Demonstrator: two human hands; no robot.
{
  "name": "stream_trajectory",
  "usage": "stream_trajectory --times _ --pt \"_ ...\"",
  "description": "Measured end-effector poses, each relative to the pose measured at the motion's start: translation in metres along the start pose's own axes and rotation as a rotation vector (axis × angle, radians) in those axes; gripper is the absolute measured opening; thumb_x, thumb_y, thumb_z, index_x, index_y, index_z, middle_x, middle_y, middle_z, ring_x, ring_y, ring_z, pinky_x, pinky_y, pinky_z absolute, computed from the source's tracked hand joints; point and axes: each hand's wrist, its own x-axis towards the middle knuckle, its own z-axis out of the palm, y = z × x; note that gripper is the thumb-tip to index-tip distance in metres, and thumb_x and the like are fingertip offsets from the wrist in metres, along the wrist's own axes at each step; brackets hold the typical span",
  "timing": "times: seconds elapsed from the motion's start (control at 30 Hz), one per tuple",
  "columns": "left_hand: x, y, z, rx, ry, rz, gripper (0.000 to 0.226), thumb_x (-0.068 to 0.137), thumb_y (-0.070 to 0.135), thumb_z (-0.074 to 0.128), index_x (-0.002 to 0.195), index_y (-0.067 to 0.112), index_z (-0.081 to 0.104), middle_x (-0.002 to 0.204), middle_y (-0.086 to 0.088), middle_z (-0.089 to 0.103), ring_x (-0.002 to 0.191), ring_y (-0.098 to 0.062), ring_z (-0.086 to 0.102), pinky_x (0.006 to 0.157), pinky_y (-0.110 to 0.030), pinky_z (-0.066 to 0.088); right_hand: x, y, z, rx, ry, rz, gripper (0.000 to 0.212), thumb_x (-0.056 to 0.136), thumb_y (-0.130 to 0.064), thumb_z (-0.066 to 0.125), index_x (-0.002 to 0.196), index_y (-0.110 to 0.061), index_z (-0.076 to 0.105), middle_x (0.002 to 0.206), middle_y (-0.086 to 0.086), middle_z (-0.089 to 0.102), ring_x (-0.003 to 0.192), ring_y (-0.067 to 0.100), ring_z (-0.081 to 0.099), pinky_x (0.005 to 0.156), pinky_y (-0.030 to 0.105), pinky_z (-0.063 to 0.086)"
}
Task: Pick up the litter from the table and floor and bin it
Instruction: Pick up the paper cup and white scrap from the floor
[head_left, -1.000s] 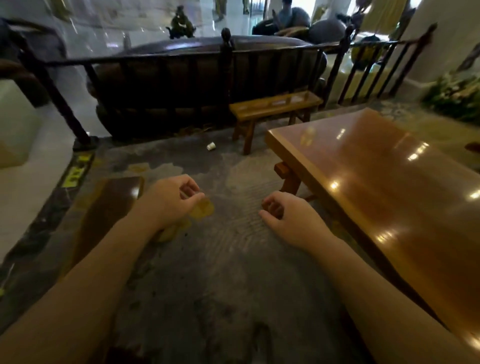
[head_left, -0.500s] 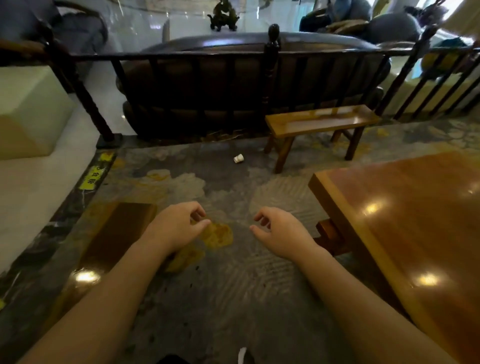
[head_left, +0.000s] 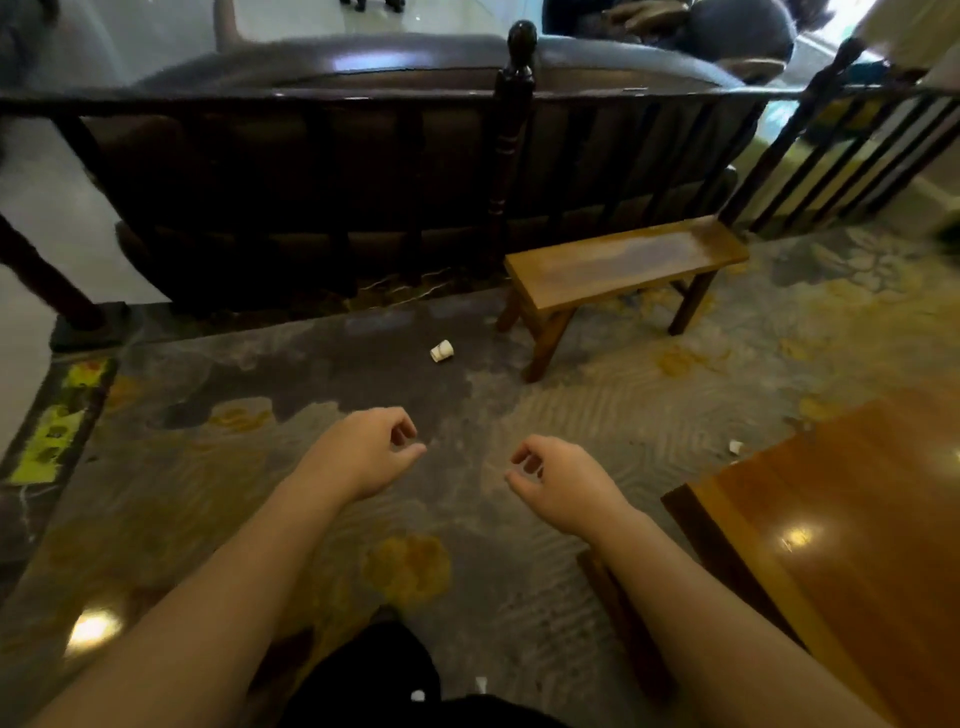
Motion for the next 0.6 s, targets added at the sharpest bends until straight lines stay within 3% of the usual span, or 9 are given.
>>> stream_trajectory --times 0.23,0.47,0.6 --pt "0.164 -0.015 -0.033 0.054 -0.184 0.008 0.016 0.085 0.054 0.065 0.093 0.043 0.058 0.086 0.019 0.062 0.077 0.001 0.058 0.062 -0.023 0.047 0.119 -0.010 -0.033 0.120 -0.045 0.131 0.031 0.090 -0.050 0.059 0.111 -0.027 0.064 0.102 -0.007 0.063 0.090 0.012 0.061 0.079 0.034 0.055" --pt "0.343 -0.028 -0.020 0.158 -0.296 0.004 0.021 0.084 0.055 0.065 0.096 0.039 0.062 0.087 0.016 0.065 0.079 -0.001 0.060 0.071 -0.030 0.055 0.268 0.034 -0.035 0.197 -0.052 0.237 0.031 0.090 -0.046 0.062 0.110 -0.023 0.065 0.104 -0.002 0.066 0.094 0.017 0.063 0.078 0.030 0.050" --pt "0.446 -0.036 -0.009 0.197 -0.324 -0.081 0.019 0.083 0.057 0.064 0.094 0.042 0.059 0.087 0.017 0.063 0.078 -0.001 0.059 0.069 -0.030 0.054 0.368 0.066 -0.027 0.237 -0.119 0.257 0.031 0.090 -0.045 0.061 0.110 -0.020 0.065 0.106 0.002 0.067 0.098 0.021 0.064 0.080 0.032 0.049"
